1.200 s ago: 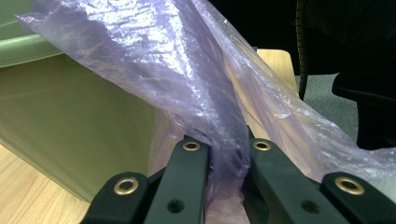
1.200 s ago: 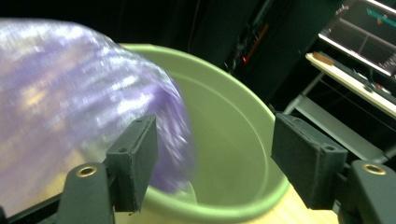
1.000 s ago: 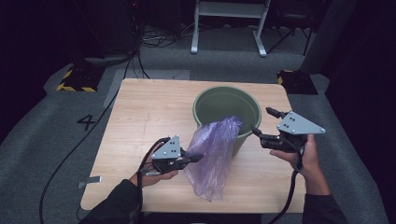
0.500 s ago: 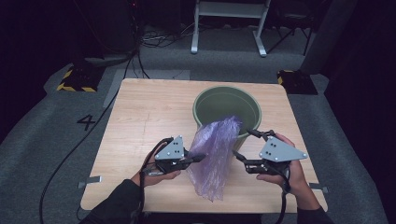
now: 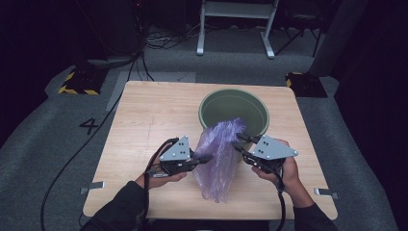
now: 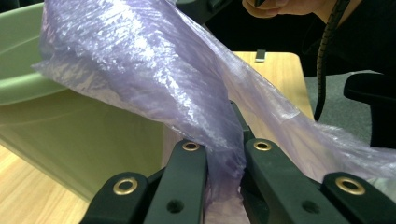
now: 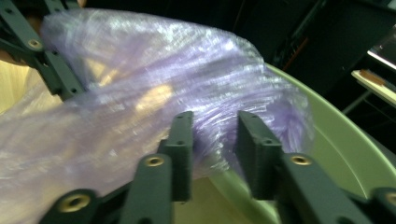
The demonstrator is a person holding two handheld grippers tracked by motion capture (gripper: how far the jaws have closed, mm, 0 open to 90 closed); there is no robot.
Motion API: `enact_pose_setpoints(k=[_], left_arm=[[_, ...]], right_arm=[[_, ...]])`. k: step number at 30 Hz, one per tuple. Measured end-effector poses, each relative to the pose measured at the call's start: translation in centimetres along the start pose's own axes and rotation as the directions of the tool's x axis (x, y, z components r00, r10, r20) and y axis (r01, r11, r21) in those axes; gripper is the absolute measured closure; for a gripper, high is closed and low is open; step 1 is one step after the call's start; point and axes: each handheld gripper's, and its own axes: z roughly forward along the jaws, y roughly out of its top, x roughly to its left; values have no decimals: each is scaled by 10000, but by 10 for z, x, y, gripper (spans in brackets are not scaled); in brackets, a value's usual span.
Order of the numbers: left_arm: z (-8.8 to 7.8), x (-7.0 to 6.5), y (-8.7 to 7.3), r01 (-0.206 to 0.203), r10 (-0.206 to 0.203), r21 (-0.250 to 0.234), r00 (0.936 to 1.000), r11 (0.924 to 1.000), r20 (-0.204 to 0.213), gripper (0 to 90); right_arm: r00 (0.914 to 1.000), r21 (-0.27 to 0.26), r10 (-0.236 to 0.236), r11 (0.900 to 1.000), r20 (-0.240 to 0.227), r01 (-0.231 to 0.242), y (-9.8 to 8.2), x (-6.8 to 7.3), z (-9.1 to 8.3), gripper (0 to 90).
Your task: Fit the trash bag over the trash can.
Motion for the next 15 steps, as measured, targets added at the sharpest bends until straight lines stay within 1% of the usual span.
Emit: enact_pose_setpoints(k=[1, 2, 4, 5, 6, 7, 10, 12, 15], left_arm=[[-1, 1, 1, -23, 23, -22, 10000, 10000, -43, 888], [-1, 2, 1, -45, 45, -22, 10000, 10000, -46, 889], [-1, 4, 0, -45, 45, 23, 9999, 10000, -152, 889], [-1, 5, 0, 15, -15, -25, 9998, 10000, -186, 888], [-2, 6, -1, 1, -2, -61, 9997, 10000, -241, 888], [-3, 7, -1, 70, -74, -130, 9995, 9999, -307, 888], [-4, 12, 0, 98, -104, -174, 9992, 9998, -381, 882], [-6, 16, 2, 225, -243, -394, 9986, 9990, -470, 877], [-8, 21, 8, 121, -149, -493, 9982, 9987, -573, 874]], right_arm=[[10000, -105, -74, 9999, 28, 75, 1, -1, 0, 811], [9995, -189, -150, 9997, 275, 155, 3, -1, -1, 829], [9998, -359, 10, 9994, 187, -3, 4, -4, -3, 866], [9996, -425, 40, 9991, 262, -29, 5, -5, -4, 877], [9994, -469, 160, 9988, 312, -145, 5, -7, -5, 883], [9992, -488, 203, 9986, 338, -186, 5, -9, -6, 887], [9975, -498, 437, 9979, 548, -410, 6, -16, -6, 893], [9961, -489, 569, 9974, 668, -537, 7, -23, -6, 897], [9931, -492, 827, 9957, 828, -788, 10, -36, -7, 898]])
